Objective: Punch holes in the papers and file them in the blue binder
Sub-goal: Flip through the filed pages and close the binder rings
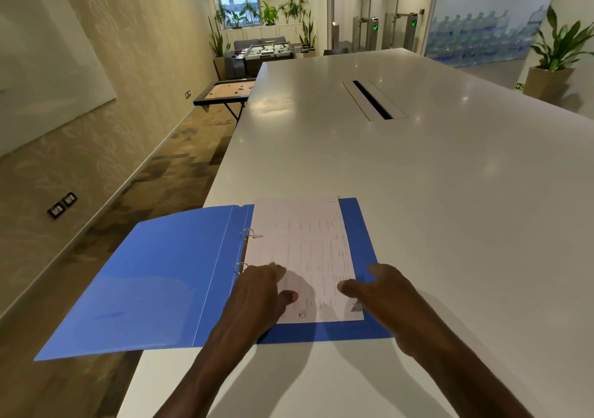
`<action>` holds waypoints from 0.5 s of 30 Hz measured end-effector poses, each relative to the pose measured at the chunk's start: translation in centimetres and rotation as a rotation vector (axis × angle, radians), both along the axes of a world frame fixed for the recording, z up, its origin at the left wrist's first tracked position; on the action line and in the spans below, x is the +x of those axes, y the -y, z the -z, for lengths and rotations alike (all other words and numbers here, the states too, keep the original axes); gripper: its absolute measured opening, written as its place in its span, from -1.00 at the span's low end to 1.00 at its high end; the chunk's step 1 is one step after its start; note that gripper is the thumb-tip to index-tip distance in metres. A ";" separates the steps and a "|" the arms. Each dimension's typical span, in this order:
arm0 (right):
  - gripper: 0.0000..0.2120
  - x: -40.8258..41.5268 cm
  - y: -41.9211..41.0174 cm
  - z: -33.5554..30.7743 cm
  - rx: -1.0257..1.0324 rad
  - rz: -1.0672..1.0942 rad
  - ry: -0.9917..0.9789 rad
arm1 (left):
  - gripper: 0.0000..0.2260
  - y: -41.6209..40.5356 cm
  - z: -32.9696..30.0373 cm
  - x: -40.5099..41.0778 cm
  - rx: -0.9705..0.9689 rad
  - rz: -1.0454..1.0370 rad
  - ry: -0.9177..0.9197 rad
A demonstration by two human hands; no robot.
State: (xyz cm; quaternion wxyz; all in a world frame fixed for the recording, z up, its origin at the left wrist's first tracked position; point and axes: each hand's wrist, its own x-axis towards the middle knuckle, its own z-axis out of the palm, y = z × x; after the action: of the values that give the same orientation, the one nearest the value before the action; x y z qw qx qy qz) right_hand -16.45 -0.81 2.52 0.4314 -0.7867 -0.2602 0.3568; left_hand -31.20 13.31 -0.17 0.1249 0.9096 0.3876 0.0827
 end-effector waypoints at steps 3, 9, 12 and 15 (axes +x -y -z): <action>-0.70 0.1 -0.5 -0.3 0.006 0.000 -0.029 | -0.70 -0.2 -0.1 0.3 0.037 0.010 -0.069; -0.65 -0.8 -1.1 -0.9 0.043 -0.061 0.026 | -0.69 -0.2 -0.2 0.9 0.011 0.004 -0.117; -0.70 -0.6 -0.2 -0.6 0.021 -0.045 0.022 | -0.63 -0.3 -0.1 0.6 -0.017 -0.007 -0.101; -0.51 -0.3 0.9 -0.6 0.004 -0.019 -0.030 | -0.52 -0.2 -0.2 0.2 -0.036 -0.022 -0.077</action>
State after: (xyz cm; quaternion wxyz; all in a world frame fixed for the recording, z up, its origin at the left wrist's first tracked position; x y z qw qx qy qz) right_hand -16.79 -1.70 3.08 0.4335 -0.7779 -0.2620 0.3720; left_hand -30.97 13.52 0.01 0.1251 0.9054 0.4036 0.0420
